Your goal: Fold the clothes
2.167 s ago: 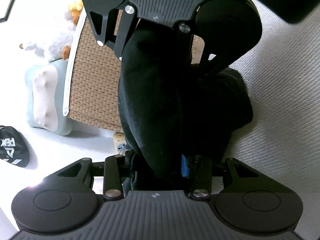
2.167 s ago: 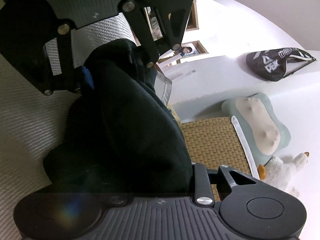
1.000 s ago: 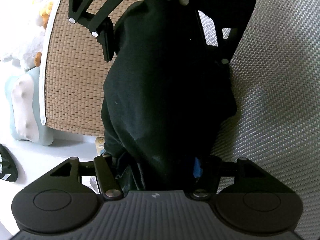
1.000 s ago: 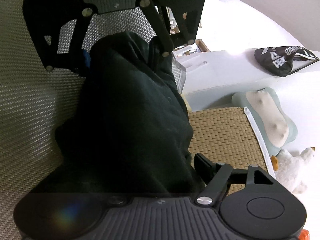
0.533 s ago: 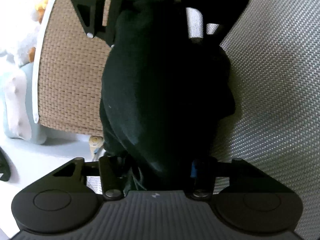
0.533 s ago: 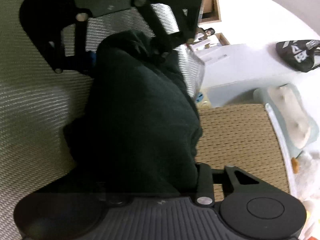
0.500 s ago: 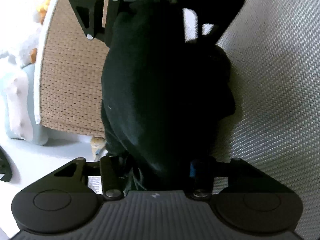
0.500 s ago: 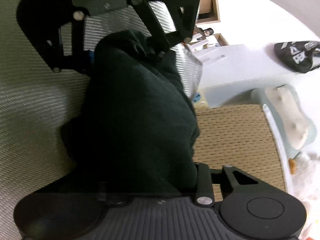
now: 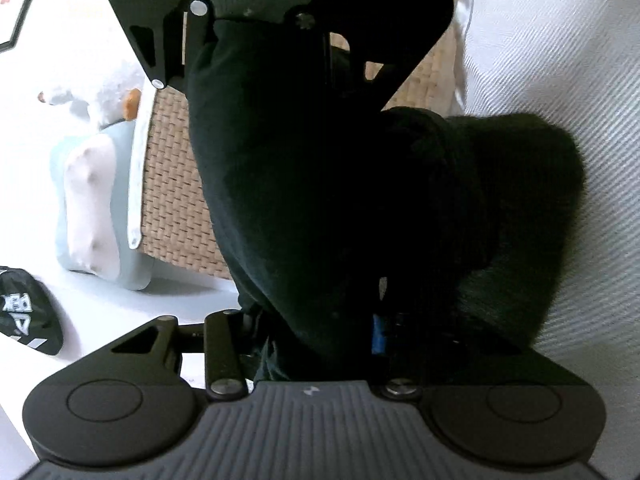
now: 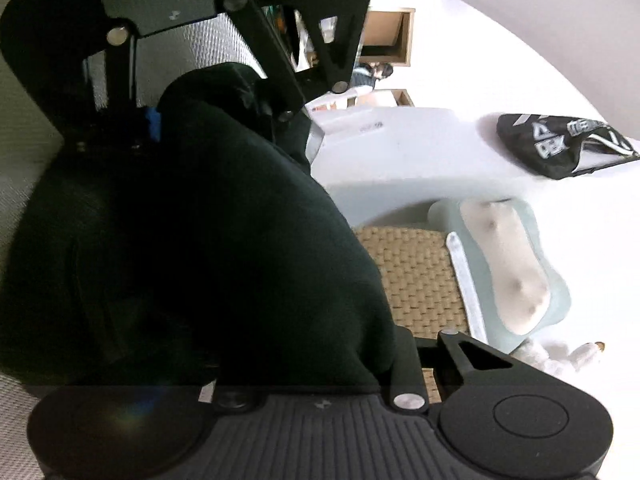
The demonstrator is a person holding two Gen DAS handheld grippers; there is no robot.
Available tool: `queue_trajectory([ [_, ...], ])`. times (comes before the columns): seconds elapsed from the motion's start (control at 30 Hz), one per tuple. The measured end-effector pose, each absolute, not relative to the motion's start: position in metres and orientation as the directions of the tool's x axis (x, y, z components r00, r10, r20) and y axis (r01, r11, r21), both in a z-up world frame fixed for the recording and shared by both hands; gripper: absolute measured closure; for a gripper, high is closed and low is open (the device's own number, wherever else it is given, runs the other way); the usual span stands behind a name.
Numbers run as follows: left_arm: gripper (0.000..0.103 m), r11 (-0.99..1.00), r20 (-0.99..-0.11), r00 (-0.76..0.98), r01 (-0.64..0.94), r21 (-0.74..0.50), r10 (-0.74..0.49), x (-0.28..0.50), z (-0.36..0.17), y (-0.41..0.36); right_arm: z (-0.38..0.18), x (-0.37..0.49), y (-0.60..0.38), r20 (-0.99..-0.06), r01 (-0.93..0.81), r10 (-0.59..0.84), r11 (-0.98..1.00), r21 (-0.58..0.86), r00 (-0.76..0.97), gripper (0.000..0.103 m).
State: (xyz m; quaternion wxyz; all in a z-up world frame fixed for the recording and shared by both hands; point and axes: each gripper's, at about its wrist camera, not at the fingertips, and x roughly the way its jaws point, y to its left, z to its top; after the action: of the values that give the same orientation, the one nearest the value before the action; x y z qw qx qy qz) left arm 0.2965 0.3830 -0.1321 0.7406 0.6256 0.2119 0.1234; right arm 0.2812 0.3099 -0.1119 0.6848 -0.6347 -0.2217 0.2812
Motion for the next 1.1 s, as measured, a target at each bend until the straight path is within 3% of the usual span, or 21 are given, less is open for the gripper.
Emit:
queue_trajectory([
  [0.23, 0.053, 0.164, -0.219, 0.855, 0.159, 0.973, 0.469, 0.316, -0.157, 0.399, -0.153, 0.293, 0.331, -0.089, -0.173, 0.629, 0.072, -0.982, 0.772, 0.072],
  [0.6, 0.052, 0.128, -0.232, 0.847, 0.194, 0.973, 0.477, 0.320, -0.179, 0.404, -0.179, 0.297, 0.348, -0.152, -0.197, 0.609, 0.007, -0.980, 0.779, 0.069],
  [0.97, 0.043, 0.089, -0.239, 0.850, 0.224, 0.970, 0.470, 0.293, -0.183, 0.394, -0.192, 0.285, 0.339, -0.131, -0.135, 0.610, -0.039, -0.990, 0.781, 0.065],
  [1.07, 0.038, 0.109, -0.248, 0.843, 0.223, 0.969, 0.477, 0.280, -0.180, 0.391, -0.189, 0.282, 0.333, -0.127, -0.094, 0.624, -0.086, -0.992, 0.771, 0.052],
  [1.1, 0.036, 0.115, -0.250, 0.835, 0.222, 0.968, 0.490, 0.268, -0.184, 0.387, -0.188, 0.281, 0.330, -0.116, -0.071, 0.636, -0.096, -0.993, 0.763, 0.040],
])
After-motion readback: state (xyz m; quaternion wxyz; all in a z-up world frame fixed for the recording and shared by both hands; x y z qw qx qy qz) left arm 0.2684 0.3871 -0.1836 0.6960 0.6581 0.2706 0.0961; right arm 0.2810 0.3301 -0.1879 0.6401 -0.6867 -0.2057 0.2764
